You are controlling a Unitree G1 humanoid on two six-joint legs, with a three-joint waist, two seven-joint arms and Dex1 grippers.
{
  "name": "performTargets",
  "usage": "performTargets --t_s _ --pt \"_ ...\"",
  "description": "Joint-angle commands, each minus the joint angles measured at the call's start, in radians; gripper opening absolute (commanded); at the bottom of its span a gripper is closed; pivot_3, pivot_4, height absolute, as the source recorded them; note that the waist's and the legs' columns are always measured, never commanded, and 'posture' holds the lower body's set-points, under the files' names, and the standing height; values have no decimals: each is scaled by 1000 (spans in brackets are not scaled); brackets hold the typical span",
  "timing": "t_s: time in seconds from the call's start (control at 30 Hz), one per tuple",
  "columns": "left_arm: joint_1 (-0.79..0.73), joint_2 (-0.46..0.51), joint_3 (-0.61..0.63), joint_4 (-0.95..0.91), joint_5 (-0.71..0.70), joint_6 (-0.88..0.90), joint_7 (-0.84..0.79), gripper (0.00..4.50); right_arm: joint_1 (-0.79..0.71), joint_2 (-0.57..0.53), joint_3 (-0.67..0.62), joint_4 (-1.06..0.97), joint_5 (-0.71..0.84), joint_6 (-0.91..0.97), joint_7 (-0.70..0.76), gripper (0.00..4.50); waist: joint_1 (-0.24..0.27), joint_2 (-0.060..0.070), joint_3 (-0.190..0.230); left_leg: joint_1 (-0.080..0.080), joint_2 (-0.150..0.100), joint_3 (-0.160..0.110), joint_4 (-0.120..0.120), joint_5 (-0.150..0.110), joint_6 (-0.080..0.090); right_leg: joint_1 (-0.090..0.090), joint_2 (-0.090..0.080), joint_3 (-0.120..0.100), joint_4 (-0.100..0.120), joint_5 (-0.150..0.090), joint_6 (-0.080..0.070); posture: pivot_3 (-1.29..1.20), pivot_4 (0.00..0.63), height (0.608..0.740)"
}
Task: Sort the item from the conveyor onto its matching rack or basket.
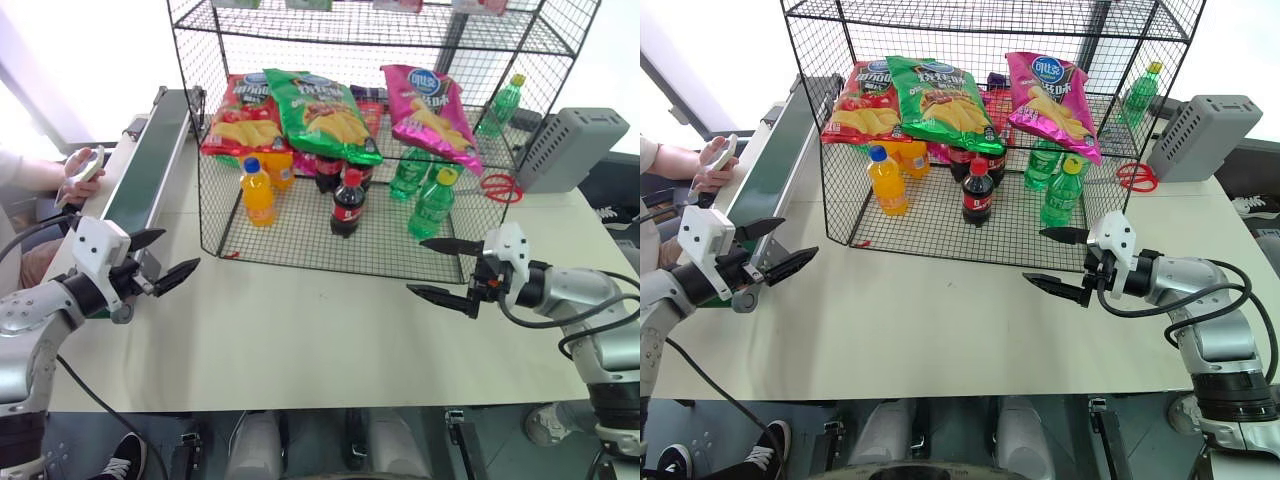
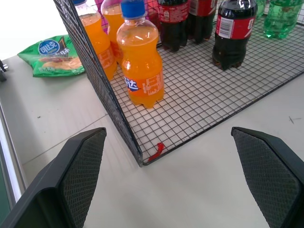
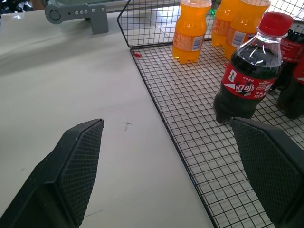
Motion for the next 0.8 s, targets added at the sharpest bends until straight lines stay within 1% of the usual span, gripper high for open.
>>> performTargets --t_s 0.03,0.8 --pt "-4 3 16 -4 -2 -20 -5 4500 -5 6 -6 -5 -1 -22 5 4428 0 0 0 0 0 0 0 0 0 0 0 0 0 0 0 0 150 740" --pt "-3 -1 2 -1 11 -32 -12 4500 -16 8 4 10 -17 -43 6 4428 0 0 0 0 0 0 0 0 0 0 0 0 0 0 0 0 150 740"
